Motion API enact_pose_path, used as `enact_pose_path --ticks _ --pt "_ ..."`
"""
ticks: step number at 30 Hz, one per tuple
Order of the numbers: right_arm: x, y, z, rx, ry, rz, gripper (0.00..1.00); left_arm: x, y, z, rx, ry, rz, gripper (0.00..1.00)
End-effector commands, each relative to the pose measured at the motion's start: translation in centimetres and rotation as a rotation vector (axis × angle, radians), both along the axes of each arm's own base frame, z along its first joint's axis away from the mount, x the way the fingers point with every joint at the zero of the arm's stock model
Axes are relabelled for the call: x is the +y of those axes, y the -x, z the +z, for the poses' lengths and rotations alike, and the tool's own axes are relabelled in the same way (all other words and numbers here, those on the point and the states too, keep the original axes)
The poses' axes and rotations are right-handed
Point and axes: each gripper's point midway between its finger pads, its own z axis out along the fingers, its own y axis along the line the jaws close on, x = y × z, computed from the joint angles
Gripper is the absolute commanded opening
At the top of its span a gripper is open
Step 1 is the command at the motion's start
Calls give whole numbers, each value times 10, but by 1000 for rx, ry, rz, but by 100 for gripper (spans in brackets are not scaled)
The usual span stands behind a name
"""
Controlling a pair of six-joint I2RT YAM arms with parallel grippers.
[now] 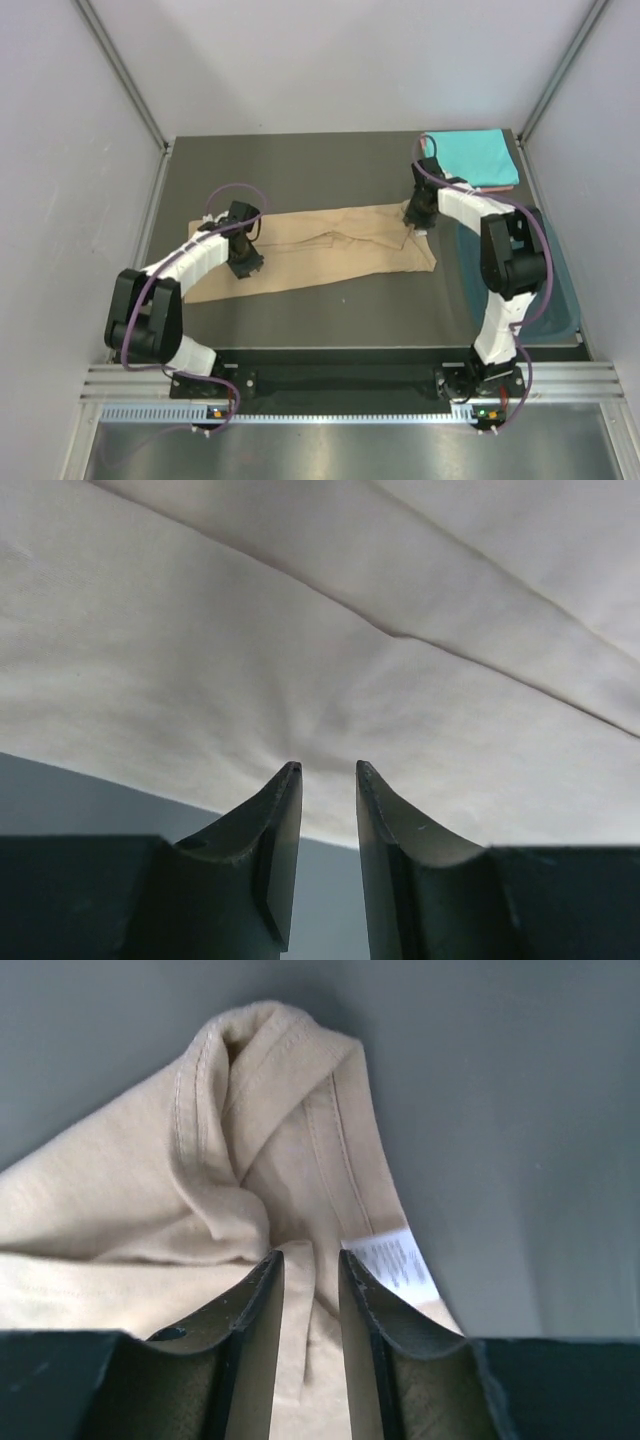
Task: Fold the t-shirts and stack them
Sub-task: Fold the tshirt
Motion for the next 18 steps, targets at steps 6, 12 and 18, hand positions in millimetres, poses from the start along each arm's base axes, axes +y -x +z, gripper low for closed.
enact_pose_path --ticks 6,12,18 --pt "-20 38 48 50 -38 -363 33 -45 -39 79 -245 188 -183 35" --pt "-3 35 44 84 -152 -500 38 -40 -50 66 -207 126 -266 35" --pt "16 36 27 186 -187 -589 39 -9 -59 26 -105 122 -164 34"
